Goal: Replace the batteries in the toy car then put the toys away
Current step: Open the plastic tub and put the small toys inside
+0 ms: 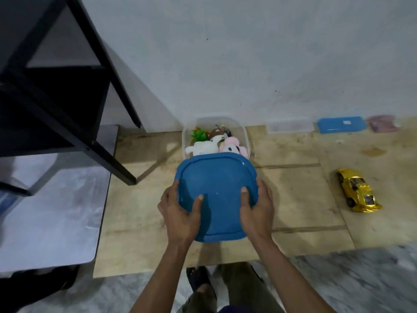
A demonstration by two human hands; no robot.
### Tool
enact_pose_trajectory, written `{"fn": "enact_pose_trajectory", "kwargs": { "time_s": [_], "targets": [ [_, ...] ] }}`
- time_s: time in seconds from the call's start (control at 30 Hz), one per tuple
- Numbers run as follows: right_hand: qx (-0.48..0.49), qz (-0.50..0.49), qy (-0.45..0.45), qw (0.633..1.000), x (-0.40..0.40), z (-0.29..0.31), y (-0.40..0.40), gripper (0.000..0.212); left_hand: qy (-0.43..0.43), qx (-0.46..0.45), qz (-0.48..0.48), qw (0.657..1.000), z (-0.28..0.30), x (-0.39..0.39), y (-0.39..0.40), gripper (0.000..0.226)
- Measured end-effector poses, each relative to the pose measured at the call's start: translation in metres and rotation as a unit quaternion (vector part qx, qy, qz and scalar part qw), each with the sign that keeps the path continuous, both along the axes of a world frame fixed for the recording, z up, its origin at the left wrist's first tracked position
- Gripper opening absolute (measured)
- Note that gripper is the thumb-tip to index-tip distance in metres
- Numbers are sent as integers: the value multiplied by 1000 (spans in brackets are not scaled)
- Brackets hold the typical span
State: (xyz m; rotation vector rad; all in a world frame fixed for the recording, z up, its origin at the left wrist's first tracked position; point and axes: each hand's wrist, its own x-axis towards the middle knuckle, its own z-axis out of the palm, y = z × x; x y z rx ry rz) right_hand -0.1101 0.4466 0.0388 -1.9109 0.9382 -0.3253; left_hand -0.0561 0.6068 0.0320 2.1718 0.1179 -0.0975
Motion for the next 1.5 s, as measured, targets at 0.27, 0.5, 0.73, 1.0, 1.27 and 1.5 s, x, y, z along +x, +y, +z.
{"fn": "enact_pose_trajectory", "kwargs": {
  "time_s": [0.27,0.5,0.73,1.0,1.27,1.5],
  "targets": [
    [-6,25,25,999,105,-1,-55,59,-2,-44,17,999,8,102,-59,73],
    [-37,65,56,996,165,-28,-80,56,4,62,-11,998,-26,156,-79,68],
    [-80,115,97,985,171,-50,-86,62,-27,169,-44,984,-50,163,-94,64],
    [-125,142,144,971,171,-61,-76,77,-2,176,-58,983,-66,161,-83,76],
    [-177,212,147,950,197,-71,-100,88,34,234,-140,962,-66,196,-77,98],
    [-182,183,143,956,201,-76,-99,92,33,248,-132,959,-68,198,-79,99]
  ]
}}
